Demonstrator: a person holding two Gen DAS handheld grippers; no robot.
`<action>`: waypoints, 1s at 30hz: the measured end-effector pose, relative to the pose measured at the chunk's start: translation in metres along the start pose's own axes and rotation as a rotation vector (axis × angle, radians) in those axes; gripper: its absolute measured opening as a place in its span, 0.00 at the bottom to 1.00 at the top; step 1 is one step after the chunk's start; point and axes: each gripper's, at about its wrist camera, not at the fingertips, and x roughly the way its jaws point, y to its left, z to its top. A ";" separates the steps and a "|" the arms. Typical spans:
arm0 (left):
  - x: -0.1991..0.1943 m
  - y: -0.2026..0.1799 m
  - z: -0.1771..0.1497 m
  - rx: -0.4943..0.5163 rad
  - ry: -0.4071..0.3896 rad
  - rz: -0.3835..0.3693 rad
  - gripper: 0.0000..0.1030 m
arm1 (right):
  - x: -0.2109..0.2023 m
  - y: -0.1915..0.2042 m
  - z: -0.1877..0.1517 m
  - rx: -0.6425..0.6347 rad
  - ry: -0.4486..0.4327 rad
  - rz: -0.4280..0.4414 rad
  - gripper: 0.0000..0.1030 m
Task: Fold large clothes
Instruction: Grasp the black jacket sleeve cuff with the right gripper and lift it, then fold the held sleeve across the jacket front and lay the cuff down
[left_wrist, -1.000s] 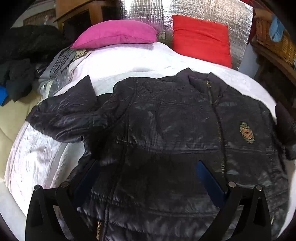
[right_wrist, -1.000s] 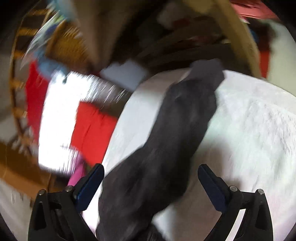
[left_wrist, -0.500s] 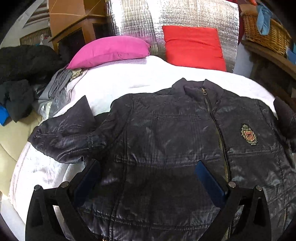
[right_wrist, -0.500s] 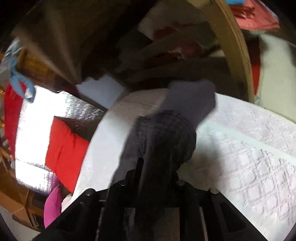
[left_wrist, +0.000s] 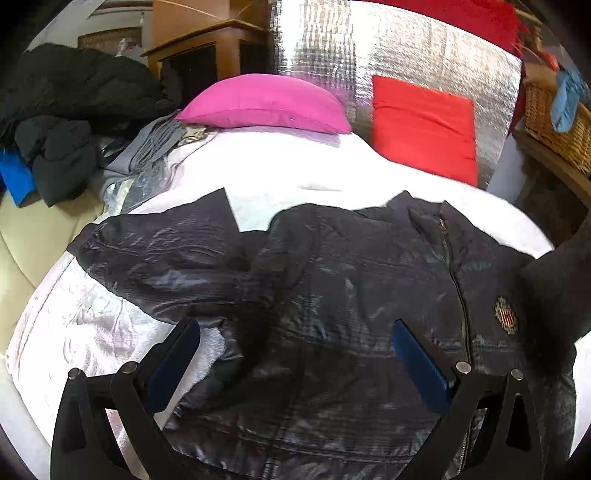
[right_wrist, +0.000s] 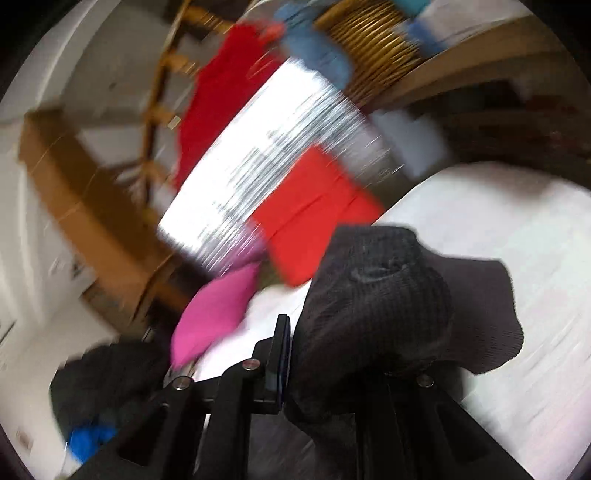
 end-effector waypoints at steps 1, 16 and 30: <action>-0.001 0.003 0.001 -0.004 -0.005 0.003 1.00 | 0.009 0.013 -0.015 -0.021 0.044 0.021 0.15; 0.000 0.019 0.010 -0.067 -0.016 -0.066 1.00 | 0.087 0.028 -0.118 0.071 0.537 0.157 0.83; -0.040 -0.067 -0.003 0.122 -0.170 -0.299 1.00 | 0.040 -0.088 -0.046 0.210 0.296 -0.231 0.66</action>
